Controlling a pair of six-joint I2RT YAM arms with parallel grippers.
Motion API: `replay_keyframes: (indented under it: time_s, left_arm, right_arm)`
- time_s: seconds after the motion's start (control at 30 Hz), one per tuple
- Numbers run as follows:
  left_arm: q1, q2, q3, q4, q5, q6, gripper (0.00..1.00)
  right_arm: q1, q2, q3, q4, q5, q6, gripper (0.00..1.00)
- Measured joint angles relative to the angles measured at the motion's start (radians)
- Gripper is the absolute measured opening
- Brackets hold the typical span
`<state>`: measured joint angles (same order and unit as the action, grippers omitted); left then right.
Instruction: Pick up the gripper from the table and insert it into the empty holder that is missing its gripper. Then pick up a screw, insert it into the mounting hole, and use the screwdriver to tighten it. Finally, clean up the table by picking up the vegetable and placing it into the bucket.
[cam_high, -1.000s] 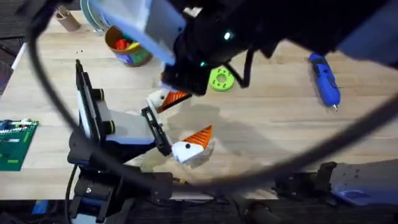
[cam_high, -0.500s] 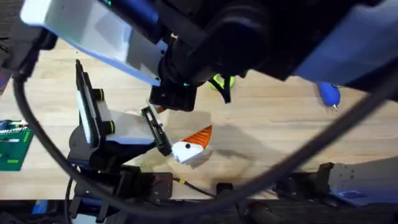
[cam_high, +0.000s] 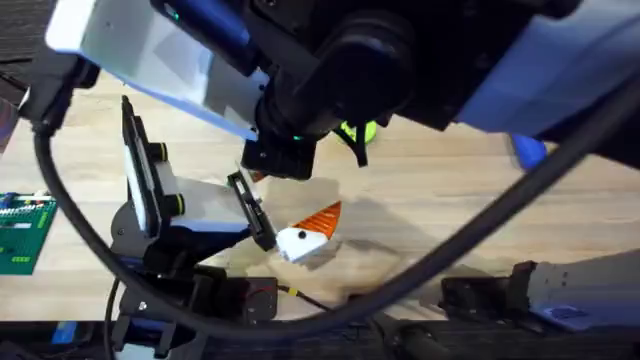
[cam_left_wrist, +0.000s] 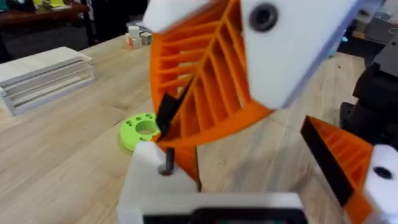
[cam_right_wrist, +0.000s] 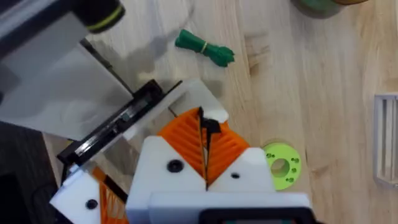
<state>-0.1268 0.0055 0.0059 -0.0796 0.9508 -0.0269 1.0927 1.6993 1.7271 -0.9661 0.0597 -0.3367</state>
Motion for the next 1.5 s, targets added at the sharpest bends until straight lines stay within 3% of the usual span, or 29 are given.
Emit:
replay_keyframes:
  time_s: [1.23, 1.27, 1.37, 1.5]
  left_arm:
    - [0.000, 0.000, 0.000, -0.002, 0.011, -0.003, 0.993]
    - [0.000, 0.000, 0.000, -0.002, 0.011, -0.003, 0.993]
    - [0.000, 0.000, 0.000, -0.002, 0.011, -0.003, 0.993]
    - [0.000, 0.000, 0.000, -0.003, 0.011, -0.005, 0.993]
  right_arm:
    - [0.000, 0.035, 0.006, -0.010, -0.005, 0.000, 0.008]
    - [0.000, 0.034, 0.006, -0.010, -0.005, 0.001, 0.029]
    - [0.000, 0.035, 0.006, -0.010, -0.005, 0.007, 0.256]
    - [-0.007, 0.034, 0.007, -0.004, 0.011, 0.007, 0.824]
